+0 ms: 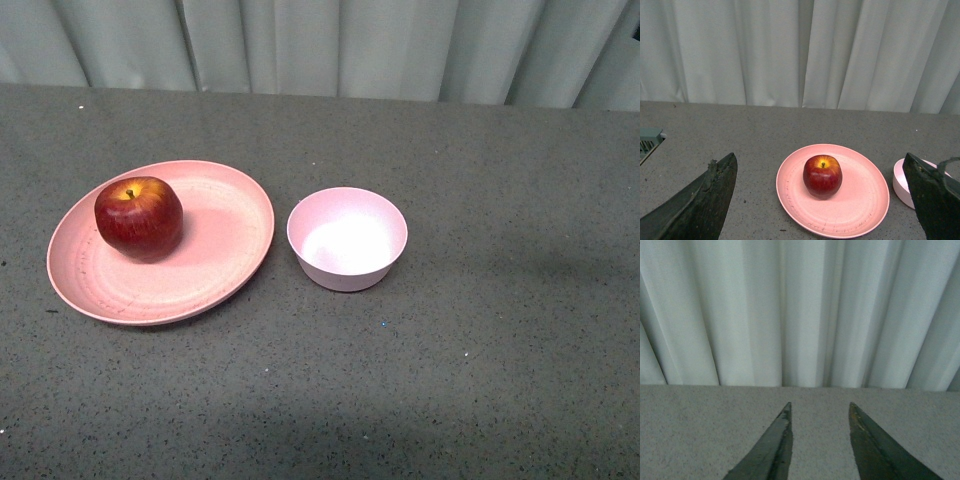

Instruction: Move apple from plate to bowl

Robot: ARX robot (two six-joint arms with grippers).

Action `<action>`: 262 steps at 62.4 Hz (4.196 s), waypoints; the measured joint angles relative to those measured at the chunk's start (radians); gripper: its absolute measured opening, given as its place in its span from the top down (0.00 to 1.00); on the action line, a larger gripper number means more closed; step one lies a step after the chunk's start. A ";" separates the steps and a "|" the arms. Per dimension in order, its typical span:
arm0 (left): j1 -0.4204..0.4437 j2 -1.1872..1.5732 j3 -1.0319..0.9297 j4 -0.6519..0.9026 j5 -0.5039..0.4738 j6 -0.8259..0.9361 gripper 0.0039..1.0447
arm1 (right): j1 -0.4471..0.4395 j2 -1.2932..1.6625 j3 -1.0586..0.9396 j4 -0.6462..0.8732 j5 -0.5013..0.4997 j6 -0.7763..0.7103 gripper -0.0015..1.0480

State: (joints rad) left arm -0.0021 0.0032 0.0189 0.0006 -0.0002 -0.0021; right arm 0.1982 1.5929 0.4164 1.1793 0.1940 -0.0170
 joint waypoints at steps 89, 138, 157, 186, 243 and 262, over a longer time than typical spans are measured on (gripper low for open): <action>0.000 0.000 0.000 0.000 0.000 0.000 0.06 | -0.196 -1.101 -0.411 -0.692 -0.192 0.006 0.99; 0.000 0.000 0.000 0.000 0.000 0.000 0.06 | -0.196 -1.450 -0.410 -1.037 -0.193 0.006 0.99; 0.000 0.000 0.000 0.000 0.000 0.000 0.06 | -0.196 -1.588 -0.410 -1.178 -0.195 0.006 0.99; -0.093 1.170 0.311 0.577 0.023 -0.108 0.06 | -0.196 -1.589 -0.410 -1.178 -0.195 0.006 0.21; -0.103 1.935 0.826 0.380 0.079 -0.049 0.06 | -0.196 -1.589 -0.410 -1.178 -0.195 0.007 0.09; -0.092 2.005 0.842 0.376 0.069 -0.050 0.06 | -0.196 -1.589 -0.410 -1.178 -0.195 0.007 0.09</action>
State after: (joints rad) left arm -0.0944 2.0087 0.8604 0.3767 0.0692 -0.0521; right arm 0.0025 0.0040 0.0059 0.0017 -0.0013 -0.0097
